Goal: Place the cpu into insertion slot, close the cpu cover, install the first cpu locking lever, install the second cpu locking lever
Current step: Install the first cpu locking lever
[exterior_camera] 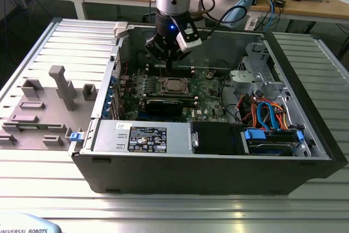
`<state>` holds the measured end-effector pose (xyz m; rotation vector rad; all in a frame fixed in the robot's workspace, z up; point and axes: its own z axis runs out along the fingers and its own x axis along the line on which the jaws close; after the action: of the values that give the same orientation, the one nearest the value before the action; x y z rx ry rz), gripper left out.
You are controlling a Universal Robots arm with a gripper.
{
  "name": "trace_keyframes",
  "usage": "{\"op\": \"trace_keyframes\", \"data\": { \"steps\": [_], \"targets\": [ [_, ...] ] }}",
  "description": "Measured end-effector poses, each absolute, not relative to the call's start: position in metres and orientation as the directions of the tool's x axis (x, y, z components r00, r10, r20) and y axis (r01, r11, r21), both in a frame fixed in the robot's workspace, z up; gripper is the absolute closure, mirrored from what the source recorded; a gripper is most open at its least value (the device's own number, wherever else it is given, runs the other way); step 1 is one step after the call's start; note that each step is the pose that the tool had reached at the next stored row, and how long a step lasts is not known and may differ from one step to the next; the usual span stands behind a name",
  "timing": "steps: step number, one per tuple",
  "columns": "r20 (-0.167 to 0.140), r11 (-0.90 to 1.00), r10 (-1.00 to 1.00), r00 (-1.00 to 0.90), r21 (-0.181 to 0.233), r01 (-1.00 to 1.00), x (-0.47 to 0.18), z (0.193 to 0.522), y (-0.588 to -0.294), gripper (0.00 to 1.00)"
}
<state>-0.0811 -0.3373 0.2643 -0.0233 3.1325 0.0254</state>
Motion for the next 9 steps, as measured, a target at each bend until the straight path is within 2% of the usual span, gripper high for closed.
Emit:
{"op": "trace_keyframes", "data": {
  "steps": [9],
  "targets": [
    [-0.009,1.000,-0.016,-1.000,0.016,-0.017,-0.0840,0.2642,-0.3373,0.89]
  ]
}}
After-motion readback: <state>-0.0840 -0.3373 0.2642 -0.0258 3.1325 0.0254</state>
